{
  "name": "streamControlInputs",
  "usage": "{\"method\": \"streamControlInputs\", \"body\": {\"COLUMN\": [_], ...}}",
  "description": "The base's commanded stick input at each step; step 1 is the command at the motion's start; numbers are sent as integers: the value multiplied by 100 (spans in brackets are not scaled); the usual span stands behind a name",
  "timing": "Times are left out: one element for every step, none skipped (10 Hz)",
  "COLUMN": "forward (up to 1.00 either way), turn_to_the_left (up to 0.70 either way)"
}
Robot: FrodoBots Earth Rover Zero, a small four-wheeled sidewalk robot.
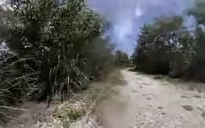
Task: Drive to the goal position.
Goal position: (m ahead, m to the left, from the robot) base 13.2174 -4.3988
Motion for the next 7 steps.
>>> {"method": "streamControlInputs", "body": {"forward": [51,52,53,54,54,54,54], "turn_to_the_left": [-2,-35,-53,-54,-54,-54,-54]}}
